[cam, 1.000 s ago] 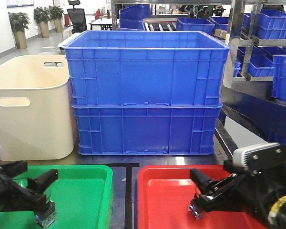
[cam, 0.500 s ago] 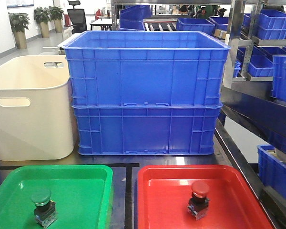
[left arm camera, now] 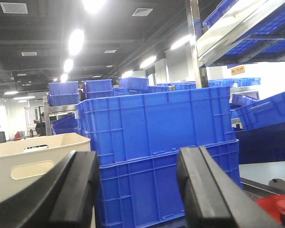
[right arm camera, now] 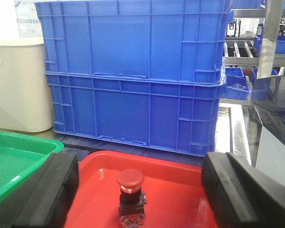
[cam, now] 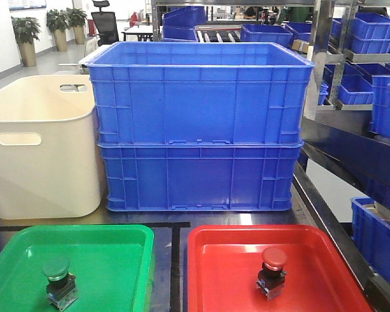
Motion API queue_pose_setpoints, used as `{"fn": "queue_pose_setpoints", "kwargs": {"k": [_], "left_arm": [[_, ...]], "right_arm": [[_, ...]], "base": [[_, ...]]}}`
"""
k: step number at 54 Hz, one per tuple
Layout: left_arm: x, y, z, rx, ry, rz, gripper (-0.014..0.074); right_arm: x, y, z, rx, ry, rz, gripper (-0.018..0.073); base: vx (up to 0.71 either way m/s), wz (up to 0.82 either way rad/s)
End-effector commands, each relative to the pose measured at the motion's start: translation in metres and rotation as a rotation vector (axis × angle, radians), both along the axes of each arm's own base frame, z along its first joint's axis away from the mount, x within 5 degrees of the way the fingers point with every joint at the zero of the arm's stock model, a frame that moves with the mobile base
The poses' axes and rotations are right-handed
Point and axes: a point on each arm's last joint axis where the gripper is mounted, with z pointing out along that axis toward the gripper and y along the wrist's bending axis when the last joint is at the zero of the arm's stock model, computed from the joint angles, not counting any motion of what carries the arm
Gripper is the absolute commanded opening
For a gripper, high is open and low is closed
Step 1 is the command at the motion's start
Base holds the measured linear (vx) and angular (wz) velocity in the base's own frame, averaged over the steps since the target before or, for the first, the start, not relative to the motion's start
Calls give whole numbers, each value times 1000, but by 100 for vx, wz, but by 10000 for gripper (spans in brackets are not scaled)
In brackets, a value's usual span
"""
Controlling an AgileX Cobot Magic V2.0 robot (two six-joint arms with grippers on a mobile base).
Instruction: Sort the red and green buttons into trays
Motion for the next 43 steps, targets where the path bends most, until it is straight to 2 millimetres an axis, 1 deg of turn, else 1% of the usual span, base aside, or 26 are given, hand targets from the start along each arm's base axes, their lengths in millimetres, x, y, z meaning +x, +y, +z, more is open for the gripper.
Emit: {"fn": "queue_pose_setpoints", "kwargs": {"k": [1,20,25,29,33,37,41,43], "left_arm": [[-3,-2,10,-26,-38,-35,481],[-1,0,9,-23,-18,-13,481],[0,1,5,-83,2,-28,461],[4,4,-3,-185,45,-24,414],[6,7,-11,-226,49,1,342],[8,9,-17,-223,27,24,257],[8,9,-18,-181,-5,46,150],[8,9,-18,-167,-14,50,111]], "right_arm": [[-1,2,16,19,-93,22,573],[-1,2,16,19,-93,22,573],[-1,2,16,19,-93,22,573],[-1,2,16,19,-93,22,573],[-1,2,16,19,-93,22,573],[-1,2,16,19,-93,22,573],[-1,2,16,19,-93,22,573],[-1,2,16,19,-93,22,573]], "base": [[0,0],[0,0],[0,0],[0,0],[0,0],[0,0],[0,0],[0,0]]}}
